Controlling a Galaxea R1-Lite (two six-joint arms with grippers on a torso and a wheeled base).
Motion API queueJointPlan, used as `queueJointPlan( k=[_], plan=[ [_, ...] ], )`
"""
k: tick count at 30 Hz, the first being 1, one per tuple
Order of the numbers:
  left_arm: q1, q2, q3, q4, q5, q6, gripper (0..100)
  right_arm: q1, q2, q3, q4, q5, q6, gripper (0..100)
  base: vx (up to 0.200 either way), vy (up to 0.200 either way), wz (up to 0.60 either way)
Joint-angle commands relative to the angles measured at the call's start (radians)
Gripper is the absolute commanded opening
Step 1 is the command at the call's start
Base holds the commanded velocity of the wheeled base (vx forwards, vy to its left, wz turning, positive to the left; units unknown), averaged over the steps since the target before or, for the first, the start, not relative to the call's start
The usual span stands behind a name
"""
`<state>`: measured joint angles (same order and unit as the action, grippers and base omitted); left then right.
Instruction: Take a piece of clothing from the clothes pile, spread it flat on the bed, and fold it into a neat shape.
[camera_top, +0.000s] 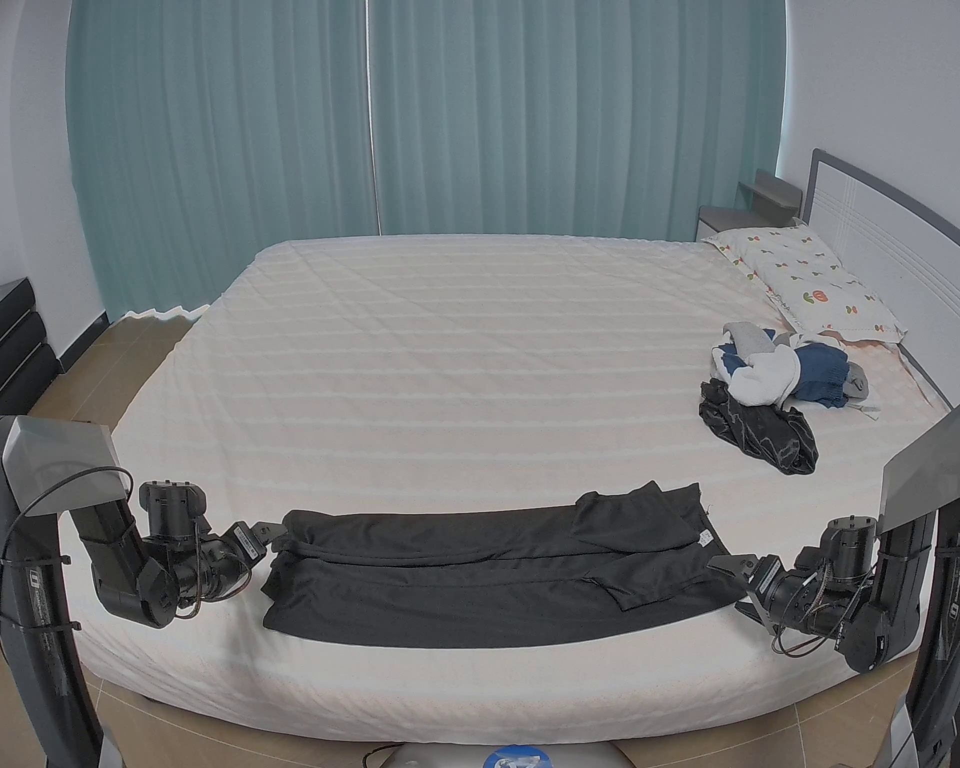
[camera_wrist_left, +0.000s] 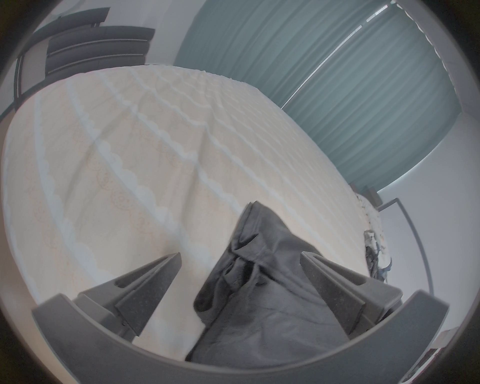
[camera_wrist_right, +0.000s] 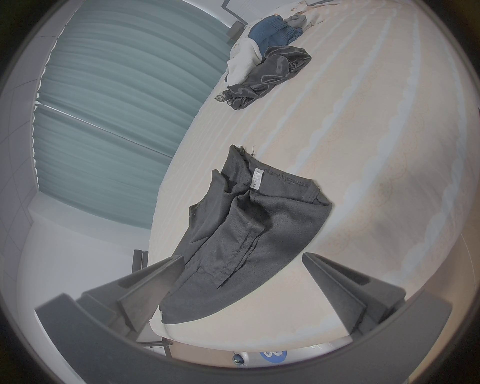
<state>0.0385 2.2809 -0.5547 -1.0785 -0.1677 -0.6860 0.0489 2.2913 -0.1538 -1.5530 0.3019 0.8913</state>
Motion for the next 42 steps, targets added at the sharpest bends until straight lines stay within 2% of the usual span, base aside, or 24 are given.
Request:
queueJointPlan(
  k=[1,6,13,23,26,29,33,40,42],
  plan=[
    [-0.020,-0.021,-0.047,-0.001,-0.016,-0.035,100,0.000,0.008,-0.001,-0.010,0.000,0.000,100,0.000,0.000,0.00],
    [-0.057,0.006,-0.113,-0.003,-0.006,-0.090,100,0.000,0.010,-0.001,-0.010,0.000,-0.002,100,0.000,0.000,0.00],
    [-0.092,0.008,-0.171,-0.006,-0.007,-0.216,100,0.005,0.010,-0.001,-0.010,0.000,-0.002,100,0.000,0.000,0.00],
    [-0.118,0.037,-0.159,-0.006,-0.004,-0.207,100,0.006,0.010,0.000,-0.010,0.000,-0.002,100,0.000,0.000,0.00],
    [-0.117,0.040,-0.128,0.002,0.002,-0.170,100,0.006,0.010,0.000,-0.010,0.000,-0.002,100,0.000,0.000,0.00],
    [-0.108,0.035,-0.091,-0.001,0.076,-0.115,100,0.006,0.010,0.002,-0.010,0.000,-0.002,100,0.000,0.000,0.00],
    [-0.095,0.011,-0.080,0.005,0.175,-0.112,100,0.006,0.010,0.003,-0.010,0.000,-0.002,100,0.000,0.000,0.00],
    [-0.106,-0.023,-0.096,-0.001,0.209,-0.116,100,0.005,0.010,0.002,-0.010,0.000,0.000,100,0.000,0.000,0.00],
    [-0.115,-0.029,-0.129,-0.004,0.208,-0.145,100,0.005,0.011,-0.001,-0.010,0.000,0.000,100,0.000,0.000,0.00]
  ],
)
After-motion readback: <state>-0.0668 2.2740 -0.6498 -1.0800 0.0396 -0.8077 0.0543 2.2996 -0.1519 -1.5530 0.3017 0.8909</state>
